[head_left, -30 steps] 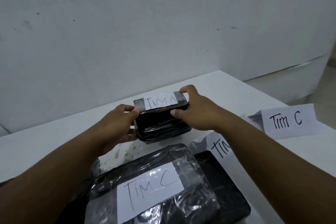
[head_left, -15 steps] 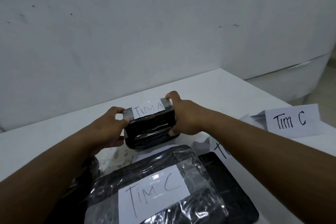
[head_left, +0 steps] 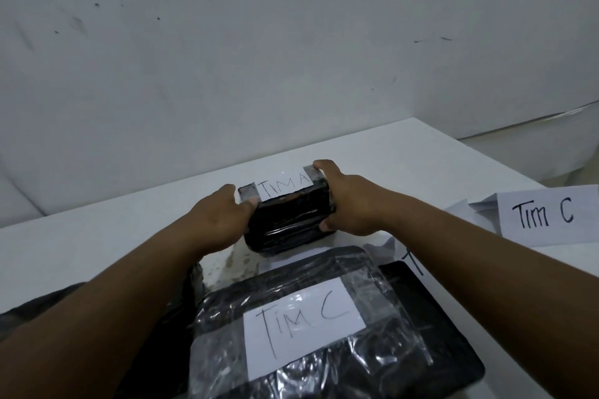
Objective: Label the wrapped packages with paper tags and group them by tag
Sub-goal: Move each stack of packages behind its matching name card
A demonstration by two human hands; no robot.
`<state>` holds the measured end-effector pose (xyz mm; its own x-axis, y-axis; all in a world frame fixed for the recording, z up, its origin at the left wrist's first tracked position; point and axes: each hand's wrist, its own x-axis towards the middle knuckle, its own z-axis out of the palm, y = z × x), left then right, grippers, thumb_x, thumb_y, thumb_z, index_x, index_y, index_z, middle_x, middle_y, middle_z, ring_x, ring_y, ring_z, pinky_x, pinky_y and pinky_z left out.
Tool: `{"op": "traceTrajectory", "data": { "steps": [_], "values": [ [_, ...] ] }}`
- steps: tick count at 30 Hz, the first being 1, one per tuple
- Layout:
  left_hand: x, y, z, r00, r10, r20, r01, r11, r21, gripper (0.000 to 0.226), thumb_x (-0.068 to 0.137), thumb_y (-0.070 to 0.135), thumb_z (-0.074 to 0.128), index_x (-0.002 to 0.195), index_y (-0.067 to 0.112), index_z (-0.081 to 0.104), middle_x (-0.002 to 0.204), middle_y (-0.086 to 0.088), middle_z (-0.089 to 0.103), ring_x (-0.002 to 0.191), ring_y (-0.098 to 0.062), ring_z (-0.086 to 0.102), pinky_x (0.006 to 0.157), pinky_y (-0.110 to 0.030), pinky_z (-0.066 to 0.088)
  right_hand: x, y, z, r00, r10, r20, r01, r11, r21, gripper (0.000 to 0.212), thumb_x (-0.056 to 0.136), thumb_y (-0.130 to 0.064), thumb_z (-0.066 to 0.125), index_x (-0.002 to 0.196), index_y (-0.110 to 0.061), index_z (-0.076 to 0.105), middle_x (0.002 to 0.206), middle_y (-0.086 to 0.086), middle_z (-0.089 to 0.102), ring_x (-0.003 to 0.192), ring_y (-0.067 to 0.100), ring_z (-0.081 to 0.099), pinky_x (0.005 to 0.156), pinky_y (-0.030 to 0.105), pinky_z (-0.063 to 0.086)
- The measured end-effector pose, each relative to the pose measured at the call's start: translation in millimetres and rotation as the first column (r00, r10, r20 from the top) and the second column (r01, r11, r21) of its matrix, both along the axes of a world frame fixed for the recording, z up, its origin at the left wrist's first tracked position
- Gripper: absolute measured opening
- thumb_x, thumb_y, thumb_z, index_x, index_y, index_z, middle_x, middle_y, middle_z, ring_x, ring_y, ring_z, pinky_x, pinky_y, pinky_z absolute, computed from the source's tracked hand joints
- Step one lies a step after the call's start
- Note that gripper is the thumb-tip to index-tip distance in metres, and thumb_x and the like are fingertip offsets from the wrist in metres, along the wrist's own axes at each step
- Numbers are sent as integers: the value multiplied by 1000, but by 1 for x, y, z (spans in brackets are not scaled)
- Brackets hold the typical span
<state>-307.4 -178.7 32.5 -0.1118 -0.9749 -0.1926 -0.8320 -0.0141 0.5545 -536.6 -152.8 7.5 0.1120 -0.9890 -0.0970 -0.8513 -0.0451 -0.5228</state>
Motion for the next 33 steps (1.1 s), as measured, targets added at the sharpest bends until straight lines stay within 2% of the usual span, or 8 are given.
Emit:
{"op": "traceTrajectory", "data": {
  "steps": [5, 9, 12, 15, 19, 23, 29, 33],
  "values": [
    [3, 15, 12, 1000, -2, 6, 3, 996, -84, 77, 102, 62, 37, 163, 20, 16, 156, -11, 47, 145, -29, 41, 113, -40, 33, 1, 6, 8, 999, -19, -41, 18, 1000, -12, 126, 80, -18, 86, 162, -25, -8, 137, 16, 60, 115, 30, 60, 90, 32, 47],
    [11, 43, 32, 984, 4, -176, -40, 978, -204, 66, 97, 64, 48, 154, 34, 35, 152, -1, 52, 127, -26, 59, 108, -44, 44, 2, 24, 33, 996, -71, -52, 63, 987, -145, 102, 87, -27, 80, 162, -26, 11, 151, 13, 48, 128, 28, 53, 93, 28, 39],
    [19, 74, 44, 968, 2, -252, -65, 968, -242, 53, 92, 66, 55, 138, 41, 52, 130, 9, 64, 113, -19, 65, 96, -43, 53, 1, 49, 55, 987, -125, 102, 146, 960, -238, 70, 93, -38, 71, 152, -34, 36, 149, 0, 51, 125, 19, 56, 97, 29, 43],
    [28, 109, 46, 950, -9, -313, -77, 962, -262, 44, 87, 65, 62, 124, 42, 61, 111, 17, 68, 100, -6, 68, 80, -33, 54, 3, 88, 69, 954, -174, 243, 241, 929, -281, 45, 94, -50, 64, 137, -42, 51, 133, -15, 59, 108, 6, 60, 79, 20, 42],
    [42, 148, 32, 945, -52, -323, -42, 959, -279, 40, 82, 61, 66, 116, 40, 66, 109, 19, 70, 97, 5, 66, 74, -15, 47, 13, 145, 61, 939, -211, 271, 280, 927, -251, 41, 88, -66, 57, 123, -44, 59, 113, -22, 62, 93, -6, 60, 71, 16, 40],
    [55, 174, 8, 935, -53, -350, -60, 951, -304, 32, 86, 53, 69, 116, 41, 67, 114, 23, 69, 104, 8, 64, 79, -6, 43, 34, 183, 44, 915, -245, 321, 321, 923, -213, 44, 84, -66, 64, 121, -43, 62, 118, -22, 65, 100, -3, 62, 83, 25, 49],
    [84, 197, -1, 921, -77, -381, -129, 864, -486, 23, 93, 40, 67, 115, 39, 69, 111, 27, 71, 106, 9, 66, 92, -26, 57, 104, 210, 57, 965, -207, 163, 259, 858, -444, 48, 90, -59, 59, 134, -40, 52, 135, -19, 52, 128, 9, 45, 108, 38, 40],
    [116, 204, 5, 912, -2, -411, -251, 789, -561, 21, 89, 35, 73, 106, 43, 66, 106, 34, 65, 102, 16, 63, 92, -18, 53, 145, 211, 74, 949, -250, -191, 158, 903, -399, 55, 94, -62, 48, 142, -37, 41, 145, -7, 45, 135, 22, 40, 114, 49, 32]
  ]
}}
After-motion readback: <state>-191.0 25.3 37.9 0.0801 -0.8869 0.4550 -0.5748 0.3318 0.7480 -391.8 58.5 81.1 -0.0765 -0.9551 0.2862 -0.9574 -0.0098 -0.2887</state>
